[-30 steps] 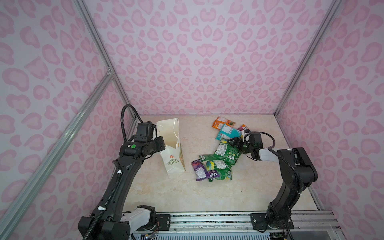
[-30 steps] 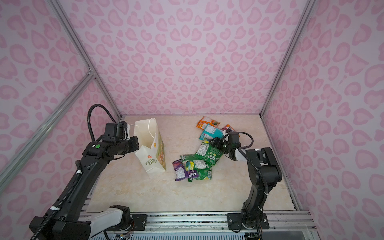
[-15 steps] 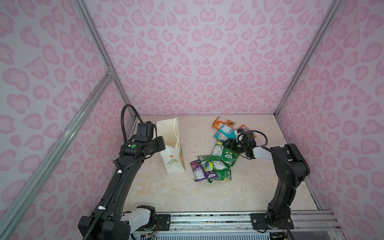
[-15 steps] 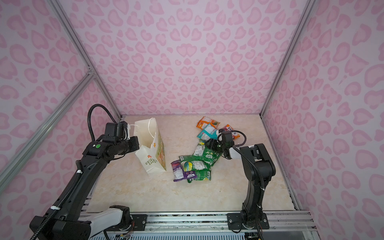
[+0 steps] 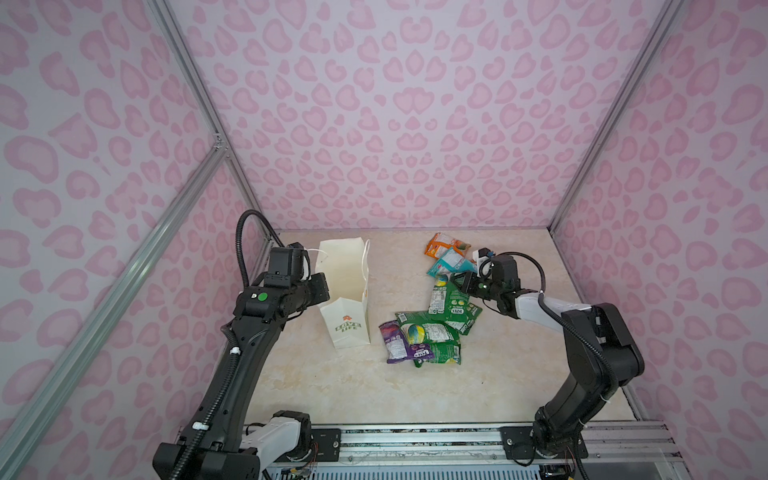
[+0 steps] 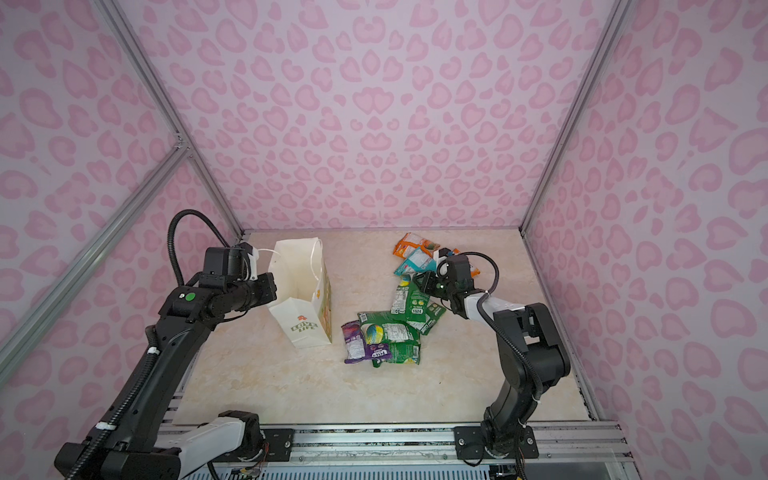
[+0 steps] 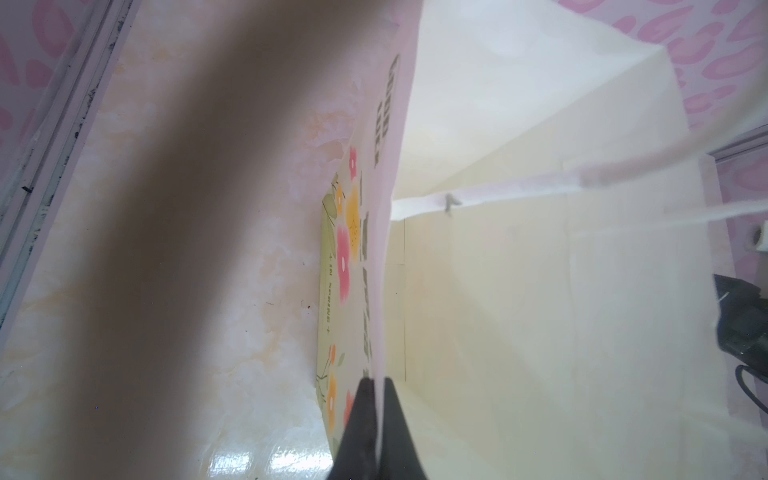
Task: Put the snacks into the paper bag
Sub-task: 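Close the right gripper on the green Fox's spring tea packet, then lift the green packet with the right gripper and carry it over the bag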
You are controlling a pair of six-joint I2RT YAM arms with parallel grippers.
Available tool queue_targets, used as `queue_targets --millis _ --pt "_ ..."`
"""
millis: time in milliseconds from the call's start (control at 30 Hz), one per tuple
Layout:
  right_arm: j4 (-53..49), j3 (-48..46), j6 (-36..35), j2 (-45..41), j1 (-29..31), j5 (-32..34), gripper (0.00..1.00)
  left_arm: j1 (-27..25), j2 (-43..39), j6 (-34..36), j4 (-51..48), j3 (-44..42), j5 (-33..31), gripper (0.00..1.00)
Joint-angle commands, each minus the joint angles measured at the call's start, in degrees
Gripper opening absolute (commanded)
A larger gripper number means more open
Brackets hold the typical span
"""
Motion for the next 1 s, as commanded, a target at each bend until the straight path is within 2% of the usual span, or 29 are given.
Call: queue_targets --millis 0,367,567,767,967 --pt "-0.74 0.16 0.90 -2.62 0.34 -0.81 0.21 0.56 -1.19 -0.61 2.38 -0.38 1.81 0.03" --pt "-10.85 3.09 -0.38 -14.08 3.01 5.38 0.06 1.47 -1.78 -1.27 4.39 -1.28 7.50 0.03" --pt "-19.47 9.40 -3.30 -20.73 7.61 11.86 0.00 1.49 -1.60 -1.51 5.16 -1.61 9.78 0.03" --pt "-24.78 18.32 -5.00 -24.97 12.93 17.53 0.00 1.48 -1.95 -1.65 5.66 -1.81 10.39 0.03" --pt "-23.02 26.14 -5.91 -25.73 19.77 23.41 0.00 1.48 -1.52 -2.02 6.16 -2.12 11.13 0.03"
